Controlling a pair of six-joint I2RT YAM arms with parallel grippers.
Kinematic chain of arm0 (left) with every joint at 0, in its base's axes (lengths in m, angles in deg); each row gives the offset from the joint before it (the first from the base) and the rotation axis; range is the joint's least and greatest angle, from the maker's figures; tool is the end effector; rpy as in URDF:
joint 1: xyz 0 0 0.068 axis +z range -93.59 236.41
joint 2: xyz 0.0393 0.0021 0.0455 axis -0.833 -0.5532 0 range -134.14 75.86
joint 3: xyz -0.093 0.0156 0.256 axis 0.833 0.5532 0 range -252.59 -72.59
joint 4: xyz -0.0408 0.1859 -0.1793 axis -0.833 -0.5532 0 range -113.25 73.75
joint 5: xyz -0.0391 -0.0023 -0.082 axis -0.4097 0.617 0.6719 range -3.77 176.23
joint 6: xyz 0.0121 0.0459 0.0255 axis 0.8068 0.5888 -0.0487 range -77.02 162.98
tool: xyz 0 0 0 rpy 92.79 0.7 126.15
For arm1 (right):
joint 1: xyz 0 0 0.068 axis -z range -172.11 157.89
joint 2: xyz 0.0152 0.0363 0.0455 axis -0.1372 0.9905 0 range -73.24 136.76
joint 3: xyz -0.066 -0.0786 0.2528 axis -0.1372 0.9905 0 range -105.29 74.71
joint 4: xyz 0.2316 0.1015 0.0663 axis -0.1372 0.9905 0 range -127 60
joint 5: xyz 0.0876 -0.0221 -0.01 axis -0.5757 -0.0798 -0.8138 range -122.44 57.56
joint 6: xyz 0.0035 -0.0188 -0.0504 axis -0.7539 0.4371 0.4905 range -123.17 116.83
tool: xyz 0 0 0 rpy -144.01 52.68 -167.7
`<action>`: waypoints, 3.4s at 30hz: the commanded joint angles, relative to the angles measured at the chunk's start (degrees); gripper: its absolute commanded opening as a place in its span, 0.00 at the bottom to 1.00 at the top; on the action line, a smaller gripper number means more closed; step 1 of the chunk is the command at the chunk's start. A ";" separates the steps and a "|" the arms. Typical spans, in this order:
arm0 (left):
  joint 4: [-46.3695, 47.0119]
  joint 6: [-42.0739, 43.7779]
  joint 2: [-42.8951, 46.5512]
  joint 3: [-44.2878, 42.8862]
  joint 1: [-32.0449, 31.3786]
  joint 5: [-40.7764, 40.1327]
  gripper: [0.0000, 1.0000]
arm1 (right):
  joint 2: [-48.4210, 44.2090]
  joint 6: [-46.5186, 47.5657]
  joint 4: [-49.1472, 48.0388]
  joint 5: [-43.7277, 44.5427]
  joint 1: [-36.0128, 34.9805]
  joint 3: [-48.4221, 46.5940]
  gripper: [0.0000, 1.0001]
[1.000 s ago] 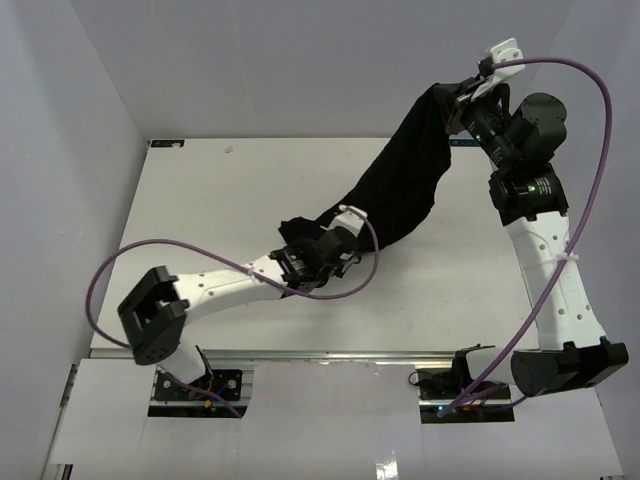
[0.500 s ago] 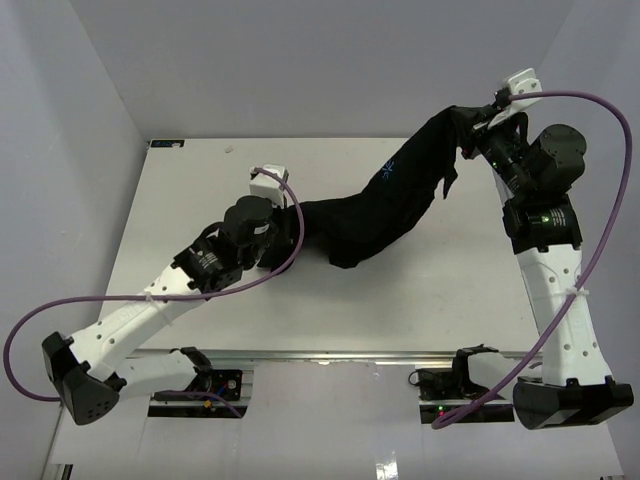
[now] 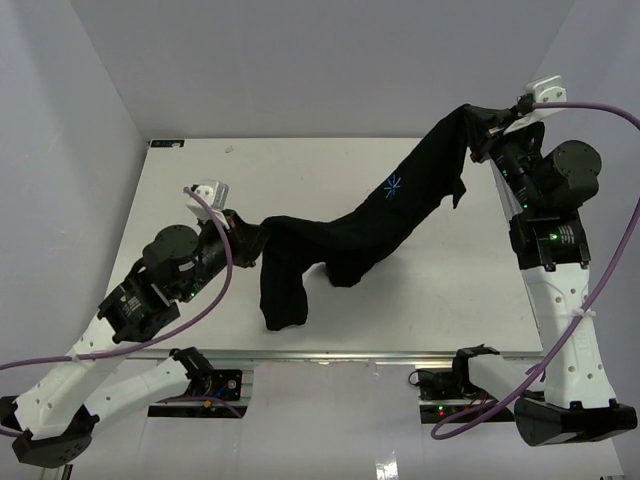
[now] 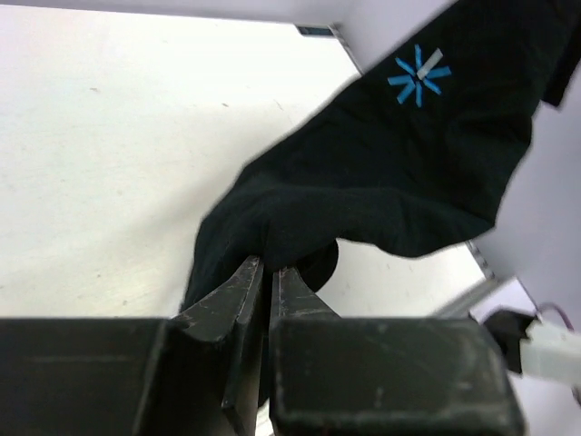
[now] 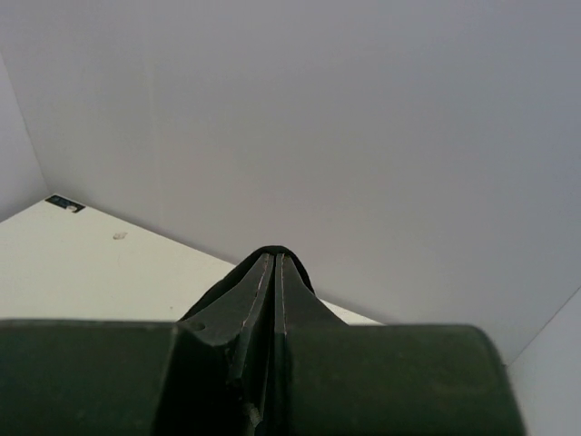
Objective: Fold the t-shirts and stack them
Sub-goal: Flatten out the tshirt
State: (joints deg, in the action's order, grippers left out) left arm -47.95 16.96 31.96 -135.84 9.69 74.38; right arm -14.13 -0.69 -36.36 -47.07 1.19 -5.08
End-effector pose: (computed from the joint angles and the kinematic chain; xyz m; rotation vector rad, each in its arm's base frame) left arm 0.1064 -0.1022 0.4110 0.1790 1.8322 -0.7219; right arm 0.1919 0.0315 0.5199 -0.3196 1.1939 0.2198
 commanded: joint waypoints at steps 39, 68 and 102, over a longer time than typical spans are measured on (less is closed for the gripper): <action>21.60 -9.23 -43.91 1.72 42.06 27.57 0.82 | 61.82 -27.70 -18.05 5.85 0.28 -15.48 0.06; -2.75 16.79 -63.76 -22.18 19.74 -7.92 0.70 | 58.75 -24.37 -23.50 -12.00 2.13 -8.45 0.06; -1.00 13.47 -50.70 -15.79 21.40 -6.69 0.08 | 45.85 -19.54 -19.02 -14.80 8.54 -0.72 0.06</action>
State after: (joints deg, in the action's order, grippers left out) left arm -50.53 34.64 -31.75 -153.78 29.76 66.35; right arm 37.43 -23.00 -55.16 -60.19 6.54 -6.19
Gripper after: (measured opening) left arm 0.105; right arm 0.067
